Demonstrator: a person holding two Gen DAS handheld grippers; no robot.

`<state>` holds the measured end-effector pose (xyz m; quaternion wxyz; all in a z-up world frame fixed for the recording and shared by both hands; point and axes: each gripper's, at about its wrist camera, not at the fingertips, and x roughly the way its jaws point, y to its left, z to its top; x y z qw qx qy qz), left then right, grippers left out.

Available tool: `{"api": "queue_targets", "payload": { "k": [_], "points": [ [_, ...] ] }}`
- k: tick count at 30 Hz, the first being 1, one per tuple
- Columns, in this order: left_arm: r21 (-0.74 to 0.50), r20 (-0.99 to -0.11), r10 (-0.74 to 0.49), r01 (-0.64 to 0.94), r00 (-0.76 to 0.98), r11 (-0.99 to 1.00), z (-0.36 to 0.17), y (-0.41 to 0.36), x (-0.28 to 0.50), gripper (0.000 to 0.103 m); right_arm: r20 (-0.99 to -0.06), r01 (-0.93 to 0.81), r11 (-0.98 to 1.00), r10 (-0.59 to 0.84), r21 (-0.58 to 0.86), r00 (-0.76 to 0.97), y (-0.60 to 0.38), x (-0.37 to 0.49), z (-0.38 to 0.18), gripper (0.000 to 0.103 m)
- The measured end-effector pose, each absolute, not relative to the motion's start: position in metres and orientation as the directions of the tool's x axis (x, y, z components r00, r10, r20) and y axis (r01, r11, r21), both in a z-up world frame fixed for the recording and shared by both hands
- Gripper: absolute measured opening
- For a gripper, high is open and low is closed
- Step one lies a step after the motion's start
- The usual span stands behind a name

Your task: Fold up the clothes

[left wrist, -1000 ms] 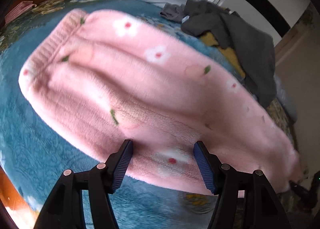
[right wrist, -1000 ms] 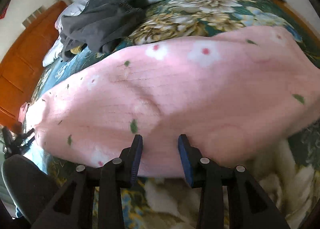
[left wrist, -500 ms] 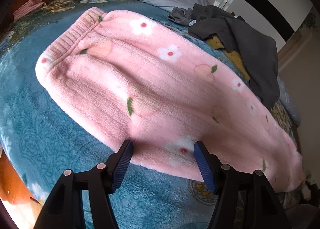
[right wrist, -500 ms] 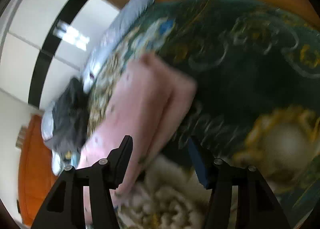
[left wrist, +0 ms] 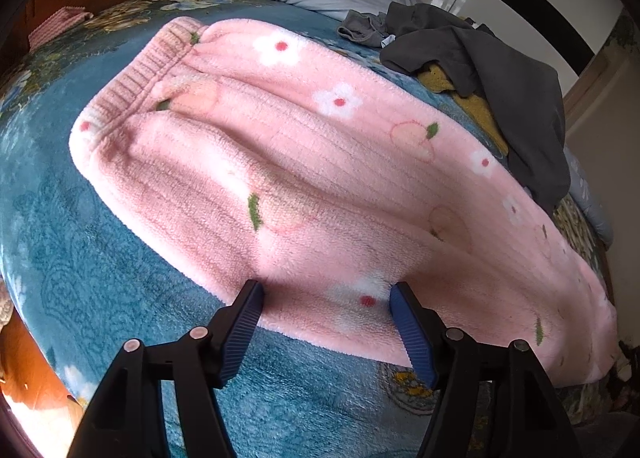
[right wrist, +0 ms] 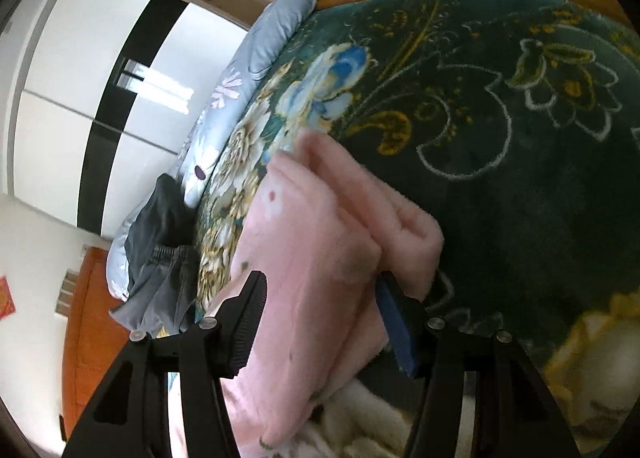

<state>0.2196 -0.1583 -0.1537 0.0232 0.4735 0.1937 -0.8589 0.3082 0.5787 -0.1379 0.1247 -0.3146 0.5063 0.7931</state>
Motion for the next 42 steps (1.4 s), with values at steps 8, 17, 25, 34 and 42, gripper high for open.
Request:
{"api": "queue_targets", "payload": {
  "k": [8,17,25,34,42],
  "points": [
    [-0.317,-0.827,0.151,0.228,-0.542,-0.921,-0.153,-0.155,0.214,0.071,-0.619,-0.484,-0.552,-0.075,0.679,-0.782,0.575,0.283,-0.099,0.006],
    [-0.297,-0.832,0.15,0.201,-0.534,-0.933,-0.155,-0.147,0.207,0.074,-0.708,-0.585,-0.536,-0.034,0.609,-0.706,0.59,0.312,-0.141,0.006],
    [-0.306,-0.826,0.15,0.209,-0.544,-0.929,-0.157,-0.142,0.201,0.075,-0.71,-0.575,-0.605,0.023,0.551,-0.704,0.578,0.327,-0.124,0.006],
    [-0.305,-0.828,0.153,0.204,-0.539,-0.93,-0.158,-0.136,0.192,0.076,-0.742,-0.569,-0.707,0.093,0.42,-0.664,0.581,0.306,-0.097,0.035],
    [-0.301,-0.835,0.148,0.215,-0.53,-0.929,-0.157,-0.129,0.182,0.077,-0.792,-0.463,-0.804,-0.015,0.372,-0.611,0.583,0.219,-0.089,0.038]
  ]
}}
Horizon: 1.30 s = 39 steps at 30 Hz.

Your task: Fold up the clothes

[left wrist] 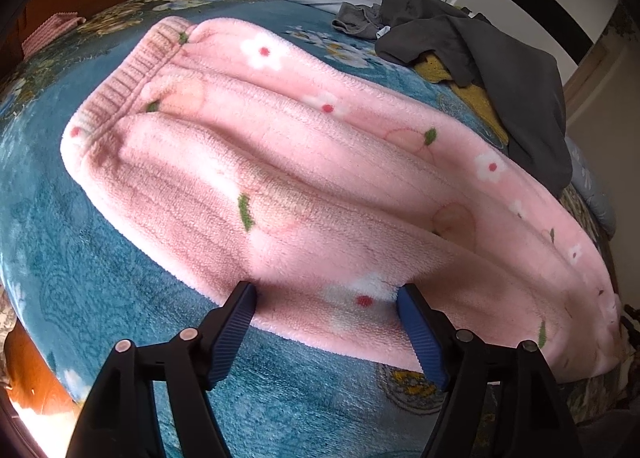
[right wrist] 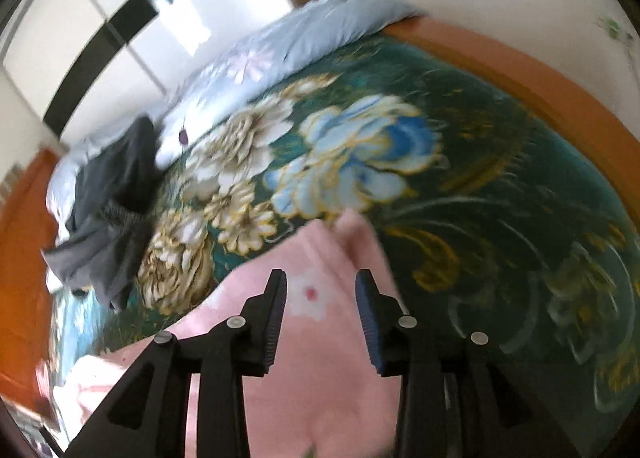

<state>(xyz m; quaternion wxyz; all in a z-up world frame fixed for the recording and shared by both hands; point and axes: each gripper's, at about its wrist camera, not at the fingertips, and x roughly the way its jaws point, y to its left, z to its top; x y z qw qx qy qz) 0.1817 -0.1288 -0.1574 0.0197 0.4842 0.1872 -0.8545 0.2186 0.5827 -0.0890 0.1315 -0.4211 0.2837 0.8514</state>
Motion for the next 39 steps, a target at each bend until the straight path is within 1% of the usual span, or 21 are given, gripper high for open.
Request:
{"api": "queue_targets", "payload": {
  "k": [1,4,5,9,12,14,16,20,22,23,24,25,27,29,30,33,36,38,39],
  "points": [
    [-0.302,-0.835,0.148,0.217,-0.529,-0.928,-0.157,-0.128,0.18,0.077,-0.805,-0.461,-0.807,-0.029,0.368,-0.593,0.584,0.208,-0.094,0.038],
    [-0.297,-0.839,0.142,0.223,-0.526,-0.928,-0.157,-0.125,0.176,0.077,-0.82,-0.491,-0.811,0.024,0.319,-0.572,0.593,0.196,-0.098,0.038],
    [-0.294,-0.84,0.138,0.225,-0.525,-0.929,-0.158,-0.123,0.174,0.078,-0.819,-0.495,-0.807,0.024,0.322,-0.573,0.596,0.194,-0.1,0.039],
    [-0.277,-0.847,0.126,0.227,-0.516,-0.934,-0.158,-0.116,0.166,0.08,-0.822,-0.488,-0.773,-0.075,0.405,-0.565,0.604,0.195,-0.112,0.039],
    [-0.265,-0.851,0.117,0.226,-0.513,-0.938,-0.158,-0.11,0.159,0.082,-0.794,-0.411,-0.788,-0.155,0.458,-0.587,0.588,0.201,-0.109,0.039],
    [-0.258,-0.852,0.112,0.224,-0.511,-0.94,-0.159,-0.106,0.155,0.085,-0.779,-0.368,-0.802,-0.181,0.471,-0.6,0.577,0.204,-0.106,0.039],
    [-0.249,-0.854,0.105,0.223,-0.509,-0.942,-0.159,-0.102,0.151,0.087,-0.784,-0.355,-0.825,-0.16,0.44,-0.6,0.57,0.201,-0.104,0.039],
    [-0.242,-0.855,0.099,0.222,-0.509,-0.945,-0.158,-0.097,0.145,0.087,-0.797,-0.435,-0.788,-0.115,0.437,-0.593,0.585,0.193,-0.113,0.039],
    [-0.248,-0.853,0.104,0.222,-0.511,-0.943,-0.158,-0.143,0.159,0.087,-0.794,-0.471,-0.748,-0.121,0.467,-0.595,0.594,0.19,-0.12,0.033],
    [-0.249,-0.853,0.105,0.222,-0.511,-0.943,-0.158,-0.154,0.166,0.087,-0.798,-0.475,-0.748,-0.12,0.464,-0.591,0.593,0.188,-0.121,0.024],
    [-0.249,-0.853,0.105,0.223,-0.511,-0.943,-0.159,-0.158,0.172,0.087,-0.802,-0.476,-0.751,-0.118,0.458,-0.585,0.592,0.186,-0.121,0.013],
    [-0.249,-0.853,0.105,0.223,-0.511,-0.942,-0.16,-0.162,0.178,0.087,-0.807,-0.469,-0.768,-0.105,0.437,-0.581,0.589,0.185,-0.119,0.009],
    [-0.248,-0.854,0.105,0.222,-0.51,-0.943,-0.16,-0.164,0.179,0.087,-0.814,-0.449,-0.804,-0.074,0.39,-0.576,0.581,0.183,-0.113,0.007],
    [-0.25,-0.854,0.107,0.221,-0.51,-0.943,-0.159,-0.164,0.177,0.087,-0.787,-0.439,-0.816,-0.031,0.377,-0.617,0.582,0.187,-0.099,0.006],
    [-0.251,-0.853,0.108,0.22,-0.511,-0.943,-0.159,-0.165,0.177,0.087,-0.766,-0.451,-0.808,-0.001,0.379,-0.643,0.589,0.191,-0.092,0.006],
    [-0.253,-0.85,0.108,0.221,-0.515,-0.942,-0.159,-0.166,0.175,0.088,-0.773,-0.528,-0.749,0.033,0.401,-0.634,0.616,0.191,-0.095,0.006],
    [-0.257,-0.85,0.112,0.221,-0.515,-0.941,-0.158,-0.168,0.173,0.088,-0.801,-0.528,-0.764,0.024,0.371,-0.598,0.61,0.182,-0.108,0.006],
    [-0.265,-0.85,0.12,0.22,-0.513,-0.939,-0.157,-0.17,0.172,0.088,-0.79,-0.529,-0.746,0.006,0.405,-0.613,0.609,0.183,-0.112,0.007],
    [-0.272,-0.849,0.125,0.221,-0.513,-0.937,-0.156,-0.172,0.171,0.088,-0.779,-0.529,-0.73,-0.008,0.433,-0.628,0.61,0.185,-0.113,0.01]
  ]
}}
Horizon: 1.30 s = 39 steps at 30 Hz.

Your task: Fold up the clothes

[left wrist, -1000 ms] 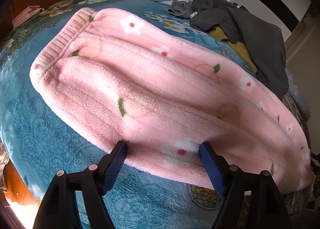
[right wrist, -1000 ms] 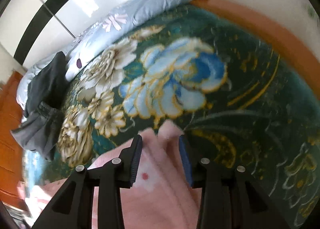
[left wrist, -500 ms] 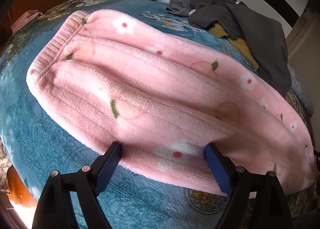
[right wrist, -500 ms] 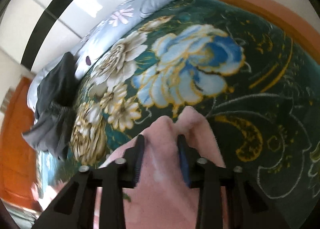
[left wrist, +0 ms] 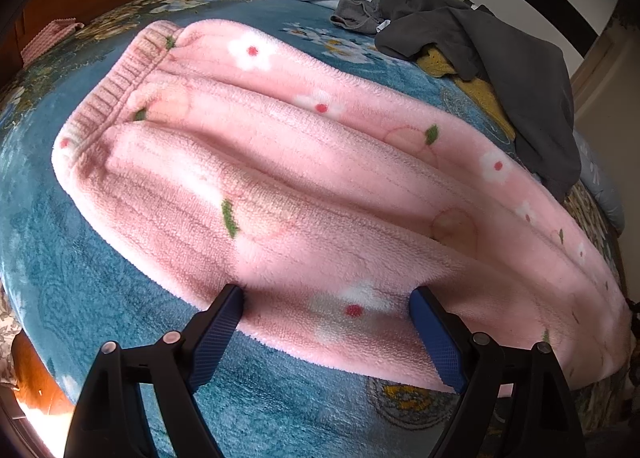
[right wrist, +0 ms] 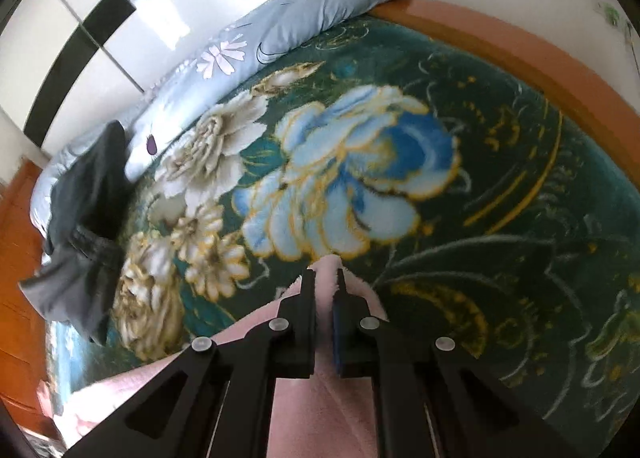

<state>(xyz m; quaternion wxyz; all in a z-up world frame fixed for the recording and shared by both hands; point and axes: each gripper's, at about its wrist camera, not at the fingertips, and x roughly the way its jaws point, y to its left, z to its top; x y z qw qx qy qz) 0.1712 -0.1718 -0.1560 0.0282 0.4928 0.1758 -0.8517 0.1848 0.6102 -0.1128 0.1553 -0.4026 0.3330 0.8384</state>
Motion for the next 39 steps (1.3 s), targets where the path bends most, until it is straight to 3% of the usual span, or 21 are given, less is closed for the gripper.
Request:
{"api": "queue_targets", "payload": {
  "k": [1,4,8,10,12,17,23,26,28,29,32,35,39],
  "points": [
    [-0.279,-0.846,0.13,0.222,-0.517,-0.934,-0.154,-0.173,0.171,0.088,-0.77,-0.536,-0.711,-0.012,0.455,-0.638,0.612,0.188,-0.112,0.01],
    [-0.304,-0.832,0.145,0.221,-0.536,-0.927,-0.145,-0.179,0.173,0.088,-0.741,-0.538,-0.692,0.007,0.481,-0.671,0.615,0.207,-0.094,0.025],
    [-0.369,-0.783,0.183,0.207,-0.594,-0.906,-0.117,-0.173,0.189,0.088,-0.717,-0.516,-0.715,0.032,0.47,-0.697,0.608,0.26,-0.074,0.05],
    [-0.392,-0.767,0.194,0.207,-0.612,-0.896,-0.111,-0.178,0.186,0.088,-0.725,-0.535,-0.693,0.025,0.483,-0.688,0.606,0.289,-0.08,0.051],
    [-0.396,-0.771,0.194,0.217,-0.607,-0.892,-0.117,-0.179,0.18,0.088,-0.737,-0.559,-0.653,0.003,0.511,-0.676,0.606,0.31,-0.093,0.06],
    [-0.407,-0.793,0.216,0.231,-0.569,-0.884,-0.155,-0.172,0.189,0.088,-0.742,-0.601,-0.525,-0.093,0.603,-0.664,0.606,0.336,-0.134,0.06],
    [-0.435,-0.787,0.233,0.247,-0.571,-0.866,-0.154,-0.174,0.216,0.088,-0.664,-0.539,-0.47,-0.147,0.699,-0.733,0.599,0.319,-0.141,0.064],
    [-0.447,-0.781,0.242,0.244,-0.576,-0.86,-0.148,-0.176,0.225,0.088,-0.677,-0.542,-0.493,-0.142,0.681,-0.722,0.59,0.306,-0.142,0.067],
    [-0.455,-0.777,0.25,0.241,-0.578,-0.857,-0.148,-0.177,0.228,0.088,-0.673,-0.547,-0.488,-0.118,0.68,-0.73,0.588,0.306,-0.143,0.067],
    [-0.462,-0.773,0.254,0.241,-0.581,-0.854,-0.147,-0.178,0.23,0.088,-0.664,-0.549,-0.473,-0.109,0.689,-0.739,0.59,0.309,-0.145,0.061],
    [-0.481,-0.762,0.269,0.238,-0.589,-0.844,-0.148,-0.181,0.236,0.088,-0.658,-0.59,-0.372,-0.08,0.716,-0.749,0.601,0.323,-0.156,0.027],
    [-0.494,-0.753,0.281,0.229,-0.595,-0.839,-0.148,-0.183,0.239,0.088,-0.65,-0.596,-0.326,-0.08,0.734,-0.756,0.6,0.327,-0.154,0.019],
    [-0.515,-0.736,0.291,0.226,-0.611,-0.827,-0.147,-0.189,0.245,0.088,-0.623,-0.533,-0.465,-0.051,0.707,-0.781,0.574,0.311,-0.105,0.018]
  ]
}}
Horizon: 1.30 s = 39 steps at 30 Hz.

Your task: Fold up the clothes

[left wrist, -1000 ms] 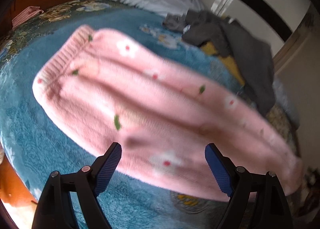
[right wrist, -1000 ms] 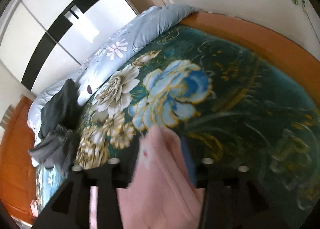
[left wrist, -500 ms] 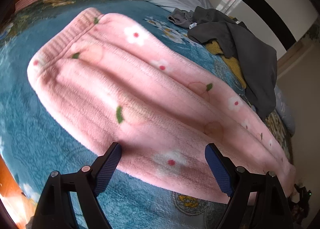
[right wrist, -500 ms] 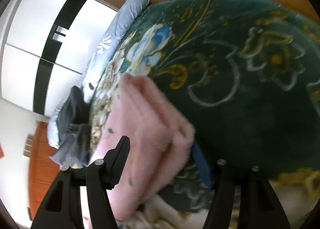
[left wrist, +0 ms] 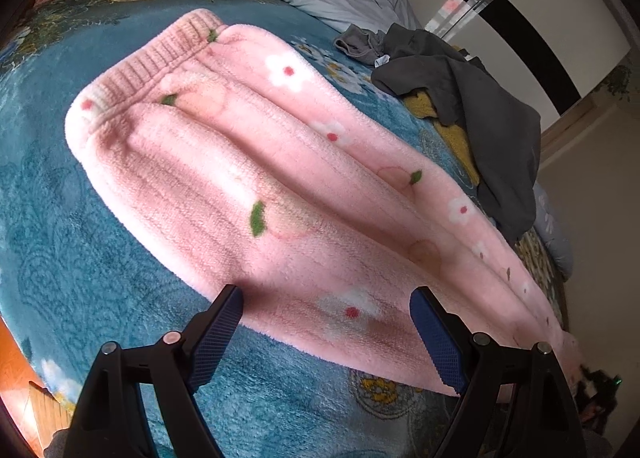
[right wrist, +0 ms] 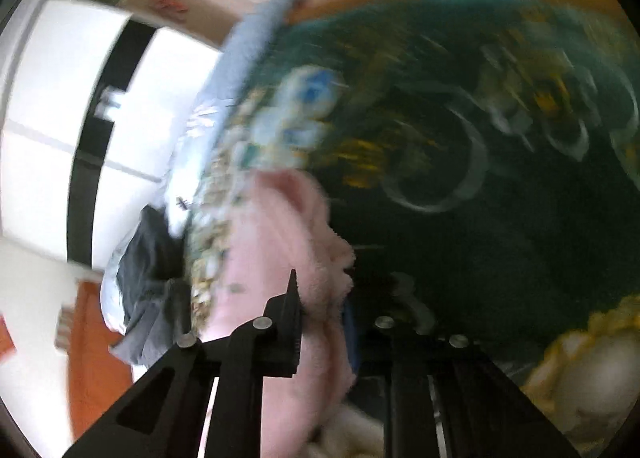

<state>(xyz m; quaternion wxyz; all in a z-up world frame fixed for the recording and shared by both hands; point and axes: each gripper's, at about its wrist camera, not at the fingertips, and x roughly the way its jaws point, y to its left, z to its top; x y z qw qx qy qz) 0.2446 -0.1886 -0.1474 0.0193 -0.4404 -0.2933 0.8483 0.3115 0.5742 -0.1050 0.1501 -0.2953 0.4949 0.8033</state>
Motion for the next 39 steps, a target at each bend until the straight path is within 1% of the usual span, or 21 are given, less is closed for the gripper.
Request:
{"api": "queue_targets", "payload": {
  "k": [3,5,8,11,13,16,18,20,24,26,28,29,31,32,33,36,39],
  "points": [
    [-0.54,-0.719,0.298,0.235,-0.627,-0.808,-0.148,-0.196,0.25,0.088,-0.619,-0.443,-0.651,-0.053,0.616,-0.783,0.534,0.288,-0.052,0.018],
    [-0.553,-0.711,0.301,0.242,-0.635,-0.797,-0.149,-0.201,0.254,0.088,-0.612,-0.34,-0.767,-0.086,0.544,-0.786,0.493,0.272,-0.021,0.018],
    [-0.565,-0.702,0.3,0.248,-0.646,-0.787,-0.15,-0.206,0.258,0.088,-0.57,-0.148,-0.845,-0.208,0.514,-0.795,0.427,0.252,0.009,0.018],
    [-0.584,-0.685,0.301,0.255,-0.663,-0.77,-0.147,-0.216,0.265,0.088,-0.531,0.04,-0.866,-0.341,0.499,-0.776,0.359,0.232,0.024,0.018],
    [-0.596,-0.675,0.303,0.256,-0.672,-0.761,-0.145,-0.22,0.269,0.088,-0.538,0.124,-0.853,-0.425,0.507,-0.728,0.317,0.216,0.015,0.018],
    [-0.601,-0.664,0.301,0.249,-0.684,-0.759,-0.142,-0.224,0.275,0.088,-0.601,0.17,-0.834,-0.505,0.525,-0.62,0.261,0.195,-0.017,0.018],
    [-0.607,-0.657,0.299,0.251,-0.692,-0.754,-0.14,-0.227,0.279,0.088,-0.626,0.21,-0.819,-0.549,0.533,-0.553,0.227,0.187,-0.036,0.018],
    [-0.612,-0.655,0.302,0.252,-0.692,-0.75,-0.141,-0.229,0.28,0.088,-0.636,0.255,-0.803,-0.586,0.539,-0.502,0.203,0.184,-0.047,0.018],
    [-0.617,-0.655,0.308,0.252,-0.69,-0.746,-0.144,-0.23,0.279,0.088,-0.705,0.314,-0.799,-0.6,0.512,-0.377,0.163,0.172,-0.074,0.018],
    [-0.614,-0.657,0.309,0.251,-0.688,-0.748,-0.145,-0.23,0.279,0.088,-0.742,0.323,-0.809,-0.582,0.491,-0.333,0.153,0.175,-0.087,0.021],
    [-0.613,-0.659,0.31,0.251,-0.686,-0.749,-0.145,-0.229,0.279,0.088,-0.755,0.332,-0.801,-0.589,0.498,-0.289,0.15,0.177,-0.097,0.027],
    [-0.613,-0.658,0.311,0.248,-0.686,-0.75,-0.144,-0.229,0.279,0.088,-0.749,0.335,-0.791,-0.602,0.513,-0.275,0.15,0.176,-0.1,0.035],
    [-0.61,-0.649,0.32,0.22,-0.69,-0.761,-0.137,-0.224,0.278,0.088,-0.713,0.347,-0.752,-0.652,0.561,-0.259,0.155,0.18,-0.099,0.043],
    [-0.609,-0.644,0.326,0.205,-0.692,-0.767,-0.133,-0.221,0.277,0.088,-0.694,0.356,-0.732,-0.674,0.58,-0.253,0.157,0.182,-0.097,0.048],
    [-0.609,-0.635,0.337,0.182,-0.695,-0.772,-0.128,-0.217,0.276,0.088,-0.694,0.362,-0.741,-0.665,0.566,-0.276,0.162,0.184,-0.092,0.054],
    [-0.619,-0.601,0.393,0.093,-0.696,-0.78,-0.113,-0.202,0.27,0.088,-0.696,0.361,-0.778,-0.624,0.514,-0.354,0.18,0.186,-0.079,0.056],
    [-0.614,-0.59,0.438,0.024,-0.679,-0.789,-0.104,-0.183,0.258,0.088,-0.69,0.284,-0.799,-0.601,0.53,-0.403,0.211,0.185,-0.077,0.057]
  ]
}}
